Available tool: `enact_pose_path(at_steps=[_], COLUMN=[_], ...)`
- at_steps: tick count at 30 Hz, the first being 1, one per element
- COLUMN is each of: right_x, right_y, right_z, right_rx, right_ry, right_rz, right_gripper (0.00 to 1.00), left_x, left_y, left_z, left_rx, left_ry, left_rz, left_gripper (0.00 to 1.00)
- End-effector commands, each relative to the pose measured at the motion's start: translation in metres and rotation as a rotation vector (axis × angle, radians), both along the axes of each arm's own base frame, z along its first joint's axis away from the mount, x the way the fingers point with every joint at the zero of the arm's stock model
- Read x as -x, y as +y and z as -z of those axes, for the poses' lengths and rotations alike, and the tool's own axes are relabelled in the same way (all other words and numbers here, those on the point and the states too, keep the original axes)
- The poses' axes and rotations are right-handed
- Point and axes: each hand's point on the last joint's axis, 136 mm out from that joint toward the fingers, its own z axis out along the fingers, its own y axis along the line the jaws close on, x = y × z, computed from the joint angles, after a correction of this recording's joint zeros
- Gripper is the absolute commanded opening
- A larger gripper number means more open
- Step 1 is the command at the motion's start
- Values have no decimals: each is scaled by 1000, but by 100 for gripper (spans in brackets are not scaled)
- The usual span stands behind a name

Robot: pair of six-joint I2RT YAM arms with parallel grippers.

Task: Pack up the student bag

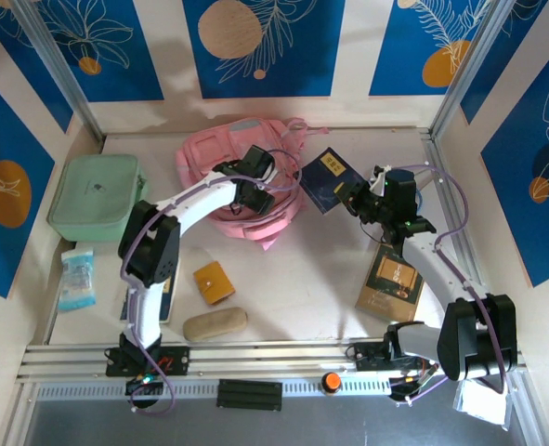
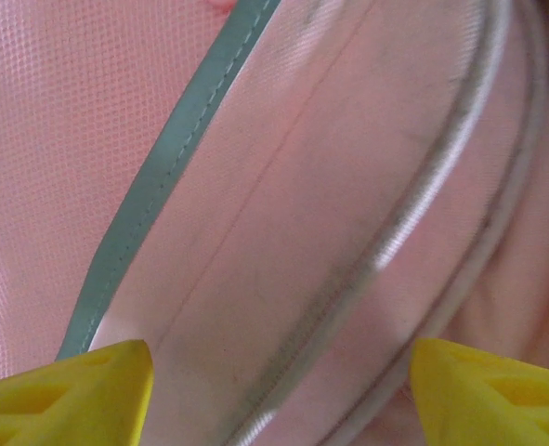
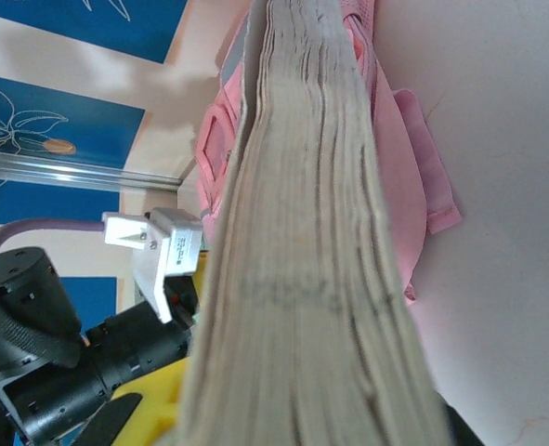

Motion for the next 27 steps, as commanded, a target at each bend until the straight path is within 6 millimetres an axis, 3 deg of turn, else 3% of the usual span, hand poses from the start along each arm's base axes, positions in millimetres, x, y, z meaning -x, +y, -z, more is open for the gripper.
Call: enact_pose_path(at_steps=[1, 5, 8, 13, 15, 22, 27], right_x=[3, 4, 5, 7, 8, 23, 41], right_y=[-2, -1, -1, -7, -12, -33, -34], right_z=[-10, -11, -10, -9, -9, -4, 12], right_rx=[5, -1, 3, 22, 35, 81, 75], right_ry=[-49, -58, -55, -57, -62, -78, -56], right_rz=[-4, -11, -12, 11, 27, 103, 102], right_gripper=[3, 3, 3, 3, 3, 2, 3], left_x=[-7, -17, -21, -22, -21, -19, -19], left_y=[8, 14, 14, 10, 10, 5, -3], left_z=[1, 4, 1, -20, -36, -106, -144], left_rx=[-91, -151, -154, -110, -78, 73, 177], left_ry=[3, 0, -6, -39, -63, -188, -284], left_rz=[5, -35, -55, -74, -82, -99, -70], left_gripper=[69, 58, 44, 20, 12, 0, 0])
